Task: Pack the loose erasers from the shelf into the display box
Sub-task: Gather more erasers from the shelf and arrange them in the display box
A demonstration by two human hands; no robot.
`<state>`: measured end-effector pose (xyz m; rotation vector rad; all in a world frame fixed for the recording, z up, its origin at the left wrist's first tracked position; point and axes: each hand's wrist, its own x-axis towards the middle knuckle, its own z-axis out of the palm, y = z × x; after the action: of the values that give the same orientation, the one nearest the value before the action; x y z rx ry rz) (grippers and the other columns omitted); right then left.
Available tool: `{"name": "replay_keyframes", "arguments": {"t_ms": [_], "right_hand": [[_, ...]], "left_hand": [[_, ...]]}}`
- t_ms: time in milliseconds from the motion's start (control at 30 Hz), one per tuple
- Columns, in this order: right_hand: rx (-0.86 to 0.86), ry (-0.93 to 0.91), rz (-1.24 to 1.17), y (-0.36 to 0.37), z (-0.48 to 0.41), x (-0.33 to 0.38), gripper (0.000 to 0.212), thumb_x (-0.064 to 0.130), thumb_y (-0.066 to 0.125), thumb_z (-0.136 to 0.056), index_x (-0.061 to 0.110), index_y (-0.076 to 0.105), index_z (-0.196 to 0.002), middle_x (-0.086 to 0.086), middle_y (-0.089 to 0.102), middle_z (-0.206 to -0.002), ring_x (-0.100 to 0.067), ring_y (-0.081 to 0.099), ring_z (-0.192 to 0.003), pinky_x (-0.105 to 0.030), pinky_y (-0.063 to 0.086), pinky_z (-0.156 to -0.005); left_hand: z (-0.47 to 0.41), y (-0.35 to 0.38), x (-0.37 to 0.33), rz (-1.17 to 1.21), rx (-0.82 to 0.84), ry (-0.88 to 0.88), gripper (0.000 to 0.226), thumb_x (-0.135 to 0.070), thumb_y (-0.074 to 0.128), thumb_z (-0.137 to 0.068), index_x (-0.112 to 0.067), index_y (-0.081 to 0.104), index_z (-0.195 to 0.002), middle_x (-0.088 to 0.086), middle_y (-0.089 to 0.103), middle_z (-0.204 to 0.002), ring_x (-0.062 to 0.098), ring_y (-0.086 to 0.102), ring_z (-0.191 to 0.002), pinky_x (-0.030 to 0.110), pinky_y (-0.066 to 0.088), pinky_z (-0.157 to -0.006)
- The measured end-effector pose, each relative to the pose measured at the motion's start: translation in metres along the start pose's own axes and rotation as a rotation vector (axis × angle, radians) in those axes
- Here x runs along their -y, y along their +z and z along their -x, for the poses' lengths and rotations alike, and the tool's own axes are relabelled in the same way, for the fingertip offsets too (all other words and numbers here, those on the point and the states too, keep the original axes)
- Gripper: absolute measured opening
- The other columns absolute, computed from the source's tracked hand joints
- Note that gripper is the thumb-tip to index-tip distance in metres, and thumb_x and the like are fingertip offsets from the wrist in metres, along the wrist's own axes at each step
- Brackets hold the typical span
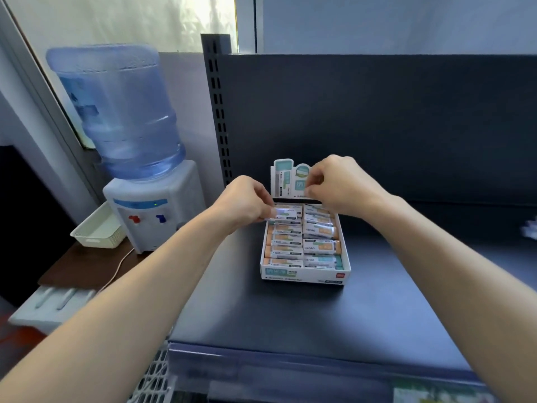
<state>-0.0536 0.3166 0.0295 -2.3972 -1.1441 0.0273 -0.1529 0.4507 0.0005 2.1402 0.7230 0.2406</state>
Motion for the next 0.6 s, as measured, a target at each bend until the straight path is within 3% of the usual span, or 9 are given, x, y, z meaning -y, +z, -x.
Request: {"name": "replay_keyframes", "arguments": {"t_ms": [133,300,400,500,600], "right_hand": [[-0.023,0.02,-0.013,-0.004,0.006,0.0,0.014,0.014,0.059,-0.089,0.011,0.072,-0.089,-0.002,0.067,-0.094,-0.021,0.064,-0.086,-0.034,0.055,-0.073],[-0.045,0.05,-0.002,-0.003,0.01,-0.002,0.014,0.014,0.058,-0.089,0.01,0.071,-0.089,0.0,0.064,-0.092,-0.019,0.063,-0.086,-0.03,0.051,-0.068],[-0.046,0.08,-0.004,-0.003,0.013,-0.004,0.014,0.016,0.058,-0.089,0.012,0.071,-0.089,-0.001,0.065,-0.097,-0.02,0.063,-0.087,-0.029,0.05,-0.067],[-0.056,0.12,-0.013,-0.004,0.018,-0.008,0.016,0.016,0.058,-0.089,0.011,0.073,-0.09,-0.001,0.065,-0.096,-0.021,0.064,-0.084,-0.03,0.053,-0.068],[-0.066,0.175,-0.029,-0.007,0.025,-0.017,0.014,0.015,0.058,-0.089,0.013,0.071,-0.085,0.003,0.063,-0.082,-0.018,0.061,-0.07,-0.028,0.05,-0.061]], "left_hand": [[-0.004,0.005,0.001,-0.037,-0.01,0.029,0.009,-0.013,0.076,-0.078,-0.013,0.068,-0.073,0.0,0.067,-0.079,0.015,0.063,-0.081,0.031,0.055,-0.075],[-0.01,0.012,0.006,-0.066,-0.043,0.036,0.014,-0.017,0.076,-0.076,-0.019,0.066,-0.066,-0.005,0.069,-0.078,0.015,0.065,-0.083,0.04,0.054,-0.084],[-0.012,0.01,0.007,-0.062,-0.061,0.054,0.01,-0.015,0.073,-0.079,-0.016,0.065,-0.073,-0.002,0.067,-0.084,0.016,0.063,-0.085,0.037,0.054,-0.08],[-0.012,0.004,0.0,-0.001,-0.126,0.102,0.01,-0.015,0.069,-0.084,-0.014,0.064,-0.075,-0.002,0.066,-0.082,0.015,0.061,-0.079,0.028,0.051,-0.066],[-0.007,0.008,-0.014,0.023,-0.116,0.179,0.014,-0.017,0.068,-0.085,-0.014,0.064,-0.072,0.0,0.068,-0.087,0.016,0.064,-0.083,0.033,0.056,-0.071]]}}
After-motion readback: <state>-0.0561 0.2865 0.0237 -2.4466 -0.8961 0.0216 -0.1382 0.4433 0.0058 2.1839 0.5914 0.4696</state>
